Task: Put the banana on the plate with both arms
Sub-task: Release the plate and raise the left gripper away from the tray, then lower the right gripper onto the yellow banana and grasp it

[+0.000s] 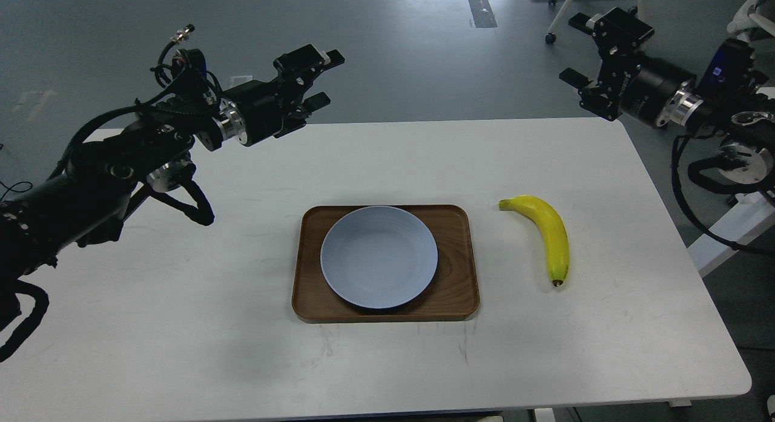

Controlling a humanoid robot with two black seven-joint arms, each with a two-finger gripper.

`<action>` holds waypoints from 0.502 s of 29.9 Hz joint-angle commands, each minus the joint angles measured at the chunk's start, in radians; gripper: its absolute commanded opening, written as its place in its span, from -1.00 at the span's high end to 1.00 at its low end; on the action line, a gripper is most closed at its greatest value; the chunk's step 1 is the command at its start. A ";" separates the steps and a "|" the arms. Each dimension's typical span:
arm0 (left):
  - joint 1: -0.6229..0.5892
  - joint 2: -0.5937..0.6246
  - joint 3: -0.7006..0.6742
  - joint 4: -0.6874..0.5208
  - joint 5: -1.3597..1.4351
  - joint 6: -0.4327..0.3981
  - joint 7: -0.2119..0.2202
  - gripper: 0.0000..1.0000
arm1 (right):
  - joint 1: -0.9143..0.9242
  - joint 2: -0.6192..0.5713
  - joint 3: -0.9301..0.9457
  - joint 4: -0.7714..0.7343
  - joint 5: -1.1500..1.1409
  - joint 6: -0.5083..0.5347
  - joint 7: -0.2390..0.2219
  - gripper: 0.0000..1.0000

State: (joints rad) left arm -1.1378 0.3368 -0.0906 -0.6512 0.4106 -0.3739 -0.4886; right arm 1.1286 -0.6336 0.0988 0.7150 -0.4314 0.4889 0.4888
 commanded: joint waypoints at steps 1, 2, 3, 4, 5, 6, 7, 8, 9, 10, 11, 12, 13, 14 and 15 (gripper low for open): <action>0.030 0.074 -0.144 -0.105 -0.099 -0.066 0.000 -0.95 | 0.082 -0.008 -0.125 0.058 -0.269 0.000 0.000 -1.00; 0.030 0.074 -0.144 -0.105 -0.099 -0.066 0.000 -0.95 | 0.082 -0.008 -0.125 0.058 -0.270 0.000 0.000 -1.00; 0.062 0.096 -0.190 -0.132 -0.105 -0.103 0.000 -0.95 | 0.086 -0.008 -0.146 0.075 -0.350 0.000 0.000 -1.00; 0.091 0.112 -0.225 -0.149 -0.113 -0.115 0.000 -0.95 | 0.091 -0.005 -0.166 0.078 -0.428 0.000 0.000 -1.00; 0.102 0.119 -0.238 -0.156 -0.113 -0.115 0.000 -0.95 | 0.092 -0.001 -0.180 0.078 -0.469 0.000 0.000 -1.00; 0.116 0.134 -0.253 -0.166 -0.113 -0.115 0.000 -0.95 | 0.100 0.003 -0.209 0.077 -0.547 0.000 0.000 -1.00; 0.118 0.143 -0.256 -0.166 -0.113 -0.115 0.000 -0.95 | 0.105 0.006 -0.227 0.074 -0.581 0.000 0.000 -1.00; 0.124 0.158 -0.256 -0.168 -0.113 -0.115 0.000 -0.95 | 0.115 0.017 -0.273 0.067 -0.634 0.000 0.000 -1.00; 0.128 0.165 -0.256 -0.168 -0.113 -0.115 0.000 -0.95 | 0.120 0.025 -0.304 0.064 -0.656 0.000 0.000 -1.00; 0.133 0.168 -0.256 -0.168 -0.113 -0.115 0.000 -0.95 | 0.123 0.031 -0.330 0.060 -0.673 0.000 0.000 -1.00; 0.139 0.172 -0.258 -0.168 -0.113 -0.115 0.000 -0.95 | 0.131 0.041 -0.381 0.040 -0.690 0.000 0.000 -1.00; 0.141 0.172 -0.258 -0.168 -0.113 -0.115 0.000 -0.95 | 0.137 0.051 -0.424 0.022 -0.696 0.000 0.000 -1.00; 0.141 0.172 -0.258 -0.168 -0.113 -0.115 0.000 -0.95 | 0.138 0.055 -0.442 0.017 -0.698 0.000 0.000 -1.00; 0.141 0.172 -0.258 -0.168 -0.113 -0.115 0.000 -0.95 | 0.142 0.066 -0.474 0.006 -0.708 0.000 0.000 -1.00; 0.141 0.172 -0.258 -0.168 -0.113 -0.115 0.000 -0.95 | 0.142 0.072 -0.487 -0.002 -0.716 0.000 0.000 -1.00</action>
State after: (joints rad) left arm -0.9992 0.5074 -0.3477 -0.8190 0.2976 -0.4886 -0.4886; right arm 1.2641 -0.5824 -0.3230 0.7383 -1.1239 0.4886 0.4888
